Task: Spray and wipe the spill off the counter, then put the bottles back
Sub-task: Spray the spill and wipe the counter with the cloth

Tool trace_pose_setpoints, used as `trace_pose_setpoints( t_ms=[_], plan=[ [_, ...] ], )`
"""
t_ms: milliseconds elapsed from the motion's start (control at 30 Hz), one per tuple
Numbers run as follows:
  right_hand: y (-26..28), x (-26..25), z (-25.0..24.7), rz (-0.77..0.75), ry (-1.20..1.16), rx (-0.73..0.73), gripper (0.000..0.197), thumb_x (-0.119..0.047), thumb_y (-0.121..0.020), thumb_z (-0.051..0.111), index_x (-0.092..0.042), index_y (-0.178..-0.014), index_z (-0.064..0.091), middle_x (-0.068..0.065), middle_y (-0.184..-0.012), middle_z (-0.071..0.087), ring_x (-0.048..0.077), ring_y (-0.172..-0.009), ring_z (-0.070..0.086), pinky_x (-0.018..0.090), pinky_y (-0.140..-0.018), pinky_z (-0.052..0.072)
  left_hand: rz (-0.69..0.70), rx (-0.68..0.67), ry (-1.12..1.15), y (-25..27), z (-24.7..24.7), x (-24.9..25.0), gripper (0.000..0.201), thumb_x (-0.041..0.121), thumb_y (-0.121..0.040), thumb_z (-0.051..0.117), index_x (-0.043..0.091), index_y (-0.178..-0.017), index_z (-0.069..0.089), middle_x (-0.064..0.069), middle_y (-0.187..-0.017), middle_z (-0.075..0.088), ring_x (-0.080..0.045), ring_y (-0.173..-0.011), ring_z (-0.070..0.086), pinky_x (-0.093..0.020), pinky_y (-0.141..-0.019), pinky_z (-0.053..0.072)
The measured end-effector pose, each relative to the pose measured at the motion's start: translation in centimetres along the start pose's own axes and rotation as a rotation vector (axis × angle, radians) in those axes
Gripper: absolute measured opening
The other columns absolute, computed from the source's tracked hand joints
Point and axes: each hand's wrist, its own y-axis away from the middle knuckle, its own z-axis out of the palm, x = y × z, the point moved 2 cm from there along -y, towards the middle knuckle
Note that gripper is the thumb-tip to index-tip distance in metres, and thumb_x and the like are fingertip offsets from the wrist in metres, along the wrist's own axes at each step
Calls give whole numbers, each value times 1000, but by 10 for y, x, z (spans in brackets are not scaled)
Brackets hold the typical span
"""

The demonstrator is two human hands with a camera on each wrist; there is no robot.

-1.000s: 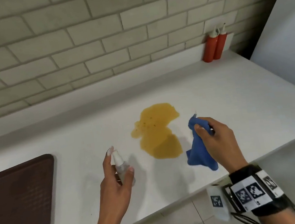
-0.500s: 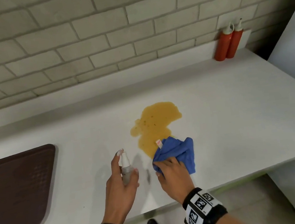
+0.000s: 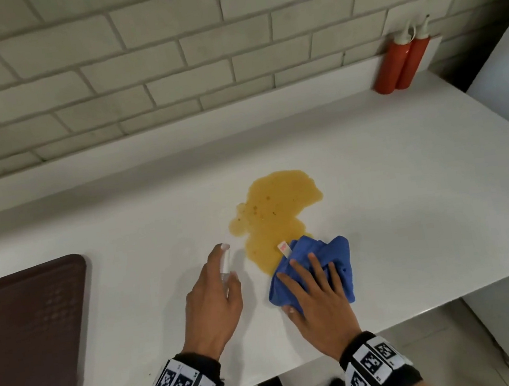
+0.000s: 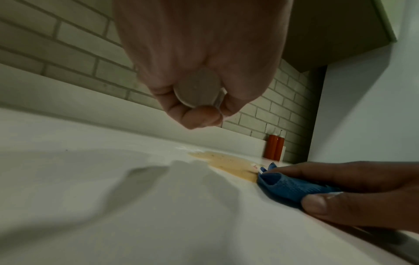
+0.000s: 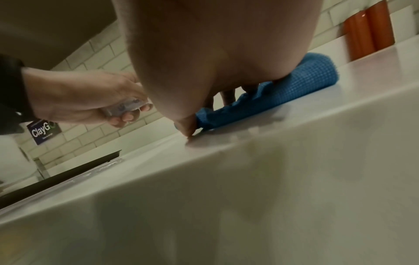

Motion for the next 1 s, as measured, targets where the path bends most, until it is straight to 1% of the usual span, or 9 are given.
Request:
trace_pose_setpoints(
  t_ms=[67,167,367,500,667,800,866,933,1000],
  plan=[
    [-1,-2,0,14,16,-3,55,-49,-87,43,-35,-140,44,-1,-149,44,33,-144,24,55,-111,15,24,-10,-51,-9,2,-3,48,22,-98,51,37,-141,34,4,-92,62,-19,-75,63,-37,-69,53],
    [-1,-3,2,27,26,-23,56,-48,-89,44,-36,-143,39,-2,-151,42,33,-146,24,58,-111,17,33,-19,-93,-20,5,-7,43,21,-98,51,33,-137,39,4,-85,60,-20,-69,60,-34,-62,48],
    [-3,-6,6,58,1,-18,57,-48,-93,45,-36,-147,33,-2,-154,37,32,-147,20,57,-112,18,52,-38,-118,-31,4,-12,48,21,-99,49,34,-143,36,5,-97,63,-22,-74,65,-35,-63,50],
    [-14,-13,8,106,0,-31,56,-48,-94,42,-34,-148,34,0,-155,35,32,-147,19,58,-112,17,46,-42,-138,-43,0,-19,46,21,-97,50,34,-139,37,4,-94,65,-23,-73,66,-34,-60,48],
    [-31,-18,1,139,-10,-45,58,-51,-93,36,-32,-147,36,0,-154,37,30,-147,20,55,-113,15,5,-52,-83,-51,-12,-28,48,23,-99,48,38,-142,32,5,-83,59,-19,-66,60,-38,-66,52],
    [-16,-14,-11,191,-115,5,58,-60,-96,25,-31,-144,39,-7,-155,35,21,-146,24,43,-118,20,-13,-54,0,-53,-19,-30,50,24,-100,50,40,-144,31,5,-97,58,-11,-79,54,-32,-75,45],
    [0,-12,-17,186,-93,6,53,-54,-97,27,-30,-141,46,-6,-149,44,23,-140,38,44,-111,34,-12,-63,26,-51,-19,-29,50,24,-100,50,40,-143,31,5,-102,60,-11,-84,56,-32,-77,45],
    [11,-5,-21,178,-35,2,48,-43,-94,34,-28,-135,54,-3,-141,55,27,-128,51,44,-97,47,-7,-71,42,-50,-17,-27,49,24,-99,50,40,-142,32,4,-100,61,-13,-81,58,-34,-75,46],
    [13,10,-22,215,26,13,48,-38,-89,38,-26,-131,57,0,-136,59,30,-120,55,46,-88,49,-10,-72,46,-49,-15,-25,48,25,-99,50,40,-142,33,6,-93,59,-12,-76,56,-33,-72,45]
  ],
)
